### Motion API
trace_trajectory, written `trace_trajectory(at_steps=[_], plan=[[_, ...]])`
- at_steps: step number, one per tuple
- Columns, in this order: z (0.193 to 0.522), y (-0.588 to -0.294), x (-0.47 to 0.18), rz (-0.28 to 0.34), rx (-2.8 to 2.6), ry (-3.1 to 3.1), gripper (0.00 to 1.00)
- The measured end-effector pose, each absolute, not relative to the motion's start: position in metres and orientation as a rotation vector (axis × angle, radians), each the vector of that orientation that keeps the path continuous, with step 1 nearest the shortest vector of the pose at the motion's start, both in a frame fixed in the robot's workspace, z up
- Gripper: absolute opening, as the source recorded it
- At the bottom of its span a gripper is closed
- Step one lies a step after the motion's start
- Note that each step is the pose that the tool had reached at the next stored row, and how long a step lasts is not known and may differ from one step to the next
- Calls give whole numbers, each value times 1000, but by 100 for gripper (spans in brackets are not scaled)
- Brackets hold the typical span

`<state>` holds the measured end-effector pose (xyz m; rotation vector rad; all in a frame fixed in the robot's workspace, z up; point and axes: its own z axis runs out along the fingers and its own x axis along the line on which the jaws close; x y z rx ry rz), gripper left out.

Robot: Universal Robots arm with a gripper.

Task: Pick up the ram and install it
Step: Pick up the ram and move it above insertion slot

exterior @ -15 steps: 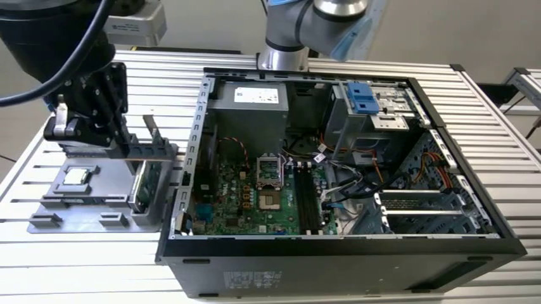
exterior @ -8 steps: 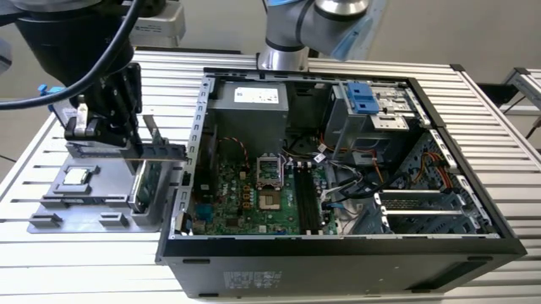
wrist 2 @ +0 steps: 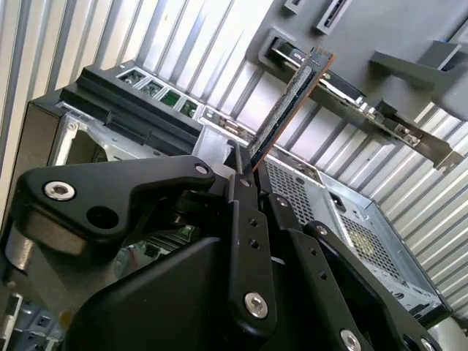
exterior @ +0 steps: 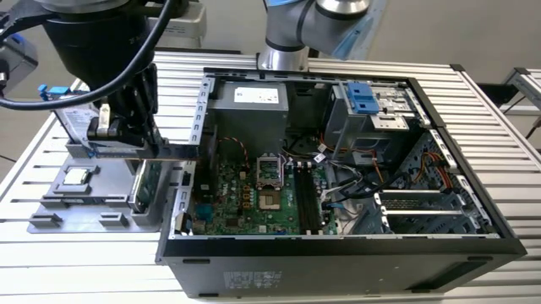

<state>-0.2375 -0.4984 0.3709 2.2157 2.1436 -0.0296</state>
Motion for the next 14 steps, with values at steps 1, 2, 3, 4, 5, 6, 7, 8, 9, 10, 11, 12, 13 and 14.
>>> trace_trajectory(at_steps=[1, 2, 3, 4, 5, 6, 7, 8, 9, 10, 11, 12, 13, 14], plan=[[371, -498, -235, -30, 2216, 2144, 0], [371, -498, -233, -30, 2216, 2144, 0], [371, -498, -231, -30, 2216, 2144, 0], [371, -498, -229, -30, 2216, 2144, 0], [371, -498, -227, -30, 2216, 2144, 0], [371, -498, -225, -30, 2216, 2144, 0], [371, -498, -223, -30, 2216, 2144, 0], [371, -498, -221, -30, 2216, 2144, 0], [371, -498, -220, -30, 2216, 2144, 0], [371, -498, -218, -30, 2216, 2144, 0], [371, -498, -216, -30, 2216, 2144, 0], [371, -498, -215, -30, 2216, 2144, 0], [371, -498, -213, -30, 2216, 2144, 0], [371, -498, -212, -30, 2216, 2144, 0]])
